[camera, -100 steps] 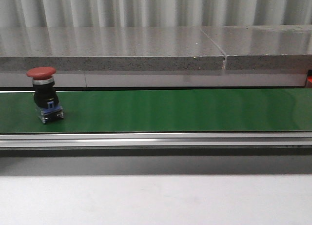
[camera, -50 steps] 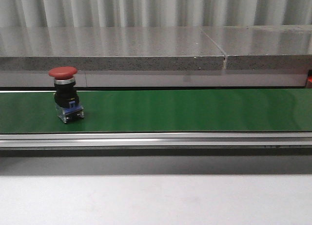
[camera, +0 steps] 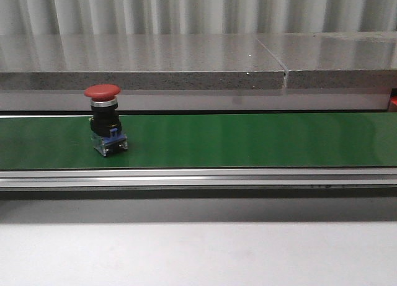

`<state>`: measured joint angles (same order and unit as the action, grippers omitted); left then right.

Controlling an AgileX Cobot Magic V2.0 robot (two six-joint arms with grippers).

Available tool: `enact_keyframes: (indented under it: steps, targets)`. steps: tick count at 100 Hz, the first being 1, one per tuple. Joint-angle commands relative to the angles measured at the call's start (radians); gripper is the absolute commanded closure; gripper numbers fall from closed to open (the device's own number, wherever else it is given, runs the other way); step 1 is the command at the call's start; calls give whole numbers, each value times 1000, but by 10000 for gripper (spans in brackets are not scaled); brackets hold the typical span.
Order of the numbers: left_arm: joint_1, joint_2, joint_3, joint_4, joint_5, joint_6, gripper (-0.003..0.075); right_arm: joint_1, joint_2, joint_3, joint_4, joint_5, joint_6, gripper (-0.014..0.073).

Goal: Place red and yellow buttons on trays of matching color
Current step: 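Grasp a yellow button with the left gripper and carry it over the belt, then lower the yellow button onto the belt and open the left gripper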

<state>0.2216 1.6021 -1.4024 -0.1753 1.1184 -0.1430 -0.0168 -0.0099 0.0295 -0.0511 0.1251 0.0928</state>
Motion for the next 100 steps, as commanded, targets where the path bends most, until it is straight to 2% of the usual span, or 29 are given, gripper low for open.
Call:
enact_keyframes:
  steps: [1, 44, 51, 64, 70, 79, 86, 91, 100]
  targets:
    - [-11, -44, 2, -21, -31, 7, 461, -5, -21, -20, -10, -83, -4, 660]
    - [-11, 15, 24, -9, 3, 9, 451, -5, -21, -20, -10, -83, -4, 660]
    - [-11, 14, 21, -9, -12, 9, 398, -5, -21, -20, -10, -83, -4, 660]
    - [-11, 8, 3, -32, -30, 35, 194, -5, -21, -20, -10, -83, -4, 660]
    - [-18, -4, -1, -32, -40, 35, 159, -5, -21, -20, -10, -83, -4, 660]
    - [-40, -41, -1, -22, -80, 62, 185, -5, -21, -20, -10, -83, -4, 660]
    - [-67, -78, -1, 7, -106, 62, 244, -5, -21, -20, -10, -83, -4, 660]
    - [-92, -107, -1, 27, -118, 73, 321, -5, -21, -20, -10, -83, -4, 660]
    - [-143, -160, 4, 30, -130, 143, 525, -5, -21, -20, -10, -83, -4, 660]
